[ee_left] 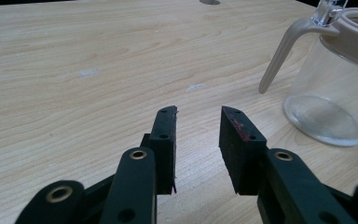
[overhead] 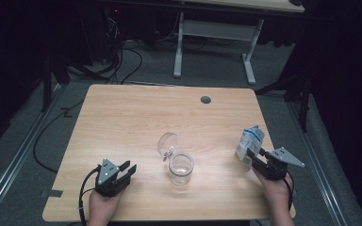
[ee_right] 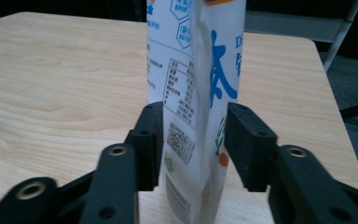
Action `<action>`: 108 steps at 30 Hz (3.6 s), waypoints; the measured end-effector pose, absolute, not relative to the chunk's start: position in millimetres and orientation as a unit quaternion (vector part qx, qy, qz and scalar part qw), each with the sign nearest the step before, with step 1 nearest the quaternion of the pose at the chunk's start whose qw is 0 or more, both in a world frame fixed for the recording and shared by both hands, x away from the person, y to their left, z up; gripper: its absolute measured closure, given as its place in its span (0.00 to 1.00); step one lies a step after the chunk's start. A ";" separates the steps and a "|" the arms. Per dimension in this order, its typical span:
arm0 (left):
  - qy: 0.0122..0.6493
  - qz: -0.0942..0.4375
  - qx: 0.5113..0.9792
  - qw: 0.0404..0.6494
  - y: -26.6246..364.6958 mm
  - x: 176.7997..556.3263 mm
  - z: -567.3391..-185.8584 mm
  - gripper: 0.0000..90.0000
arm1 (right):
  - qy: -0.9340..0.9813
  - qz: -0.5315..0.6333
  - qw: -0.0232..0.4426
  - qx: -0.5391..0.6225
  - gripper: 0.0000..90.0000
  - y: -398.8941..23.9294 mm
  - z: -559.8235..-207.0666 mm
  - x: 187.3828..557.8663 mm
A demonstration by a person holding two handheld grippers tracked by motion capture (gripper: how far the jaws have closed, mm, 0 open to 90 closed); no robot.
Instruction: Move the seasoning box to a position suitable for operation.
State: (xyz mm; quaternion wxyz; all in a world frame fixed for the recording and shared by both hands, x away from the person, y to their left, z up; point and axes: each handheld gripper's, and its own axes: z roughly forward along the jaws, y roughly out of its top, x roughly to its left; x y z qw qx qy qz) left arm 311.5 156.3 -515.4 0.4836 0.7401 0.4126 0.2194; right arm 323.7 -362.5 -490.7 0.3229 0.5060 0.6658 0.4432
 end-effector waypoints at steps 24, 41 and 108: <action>0.387 0.216 0.752 0.488 147.1 303.2 -516.5 0.69 | 0.680 0.453 0.310 0.486 1.00 -362.3 -485.8 321.6; 0.349 0.212 0.758 0.509 116.2 303.9 -513.1 0.65 | 0.692 0.498 0.264 0.452 1.00 -338.2 -469.4 296.1; 0.322 0.170 0.754 0.547 114.1 301.6 -518.9 0.57 | 0.863 0.191 0.117 0.452 1.00 -273.9 -394.6 332.4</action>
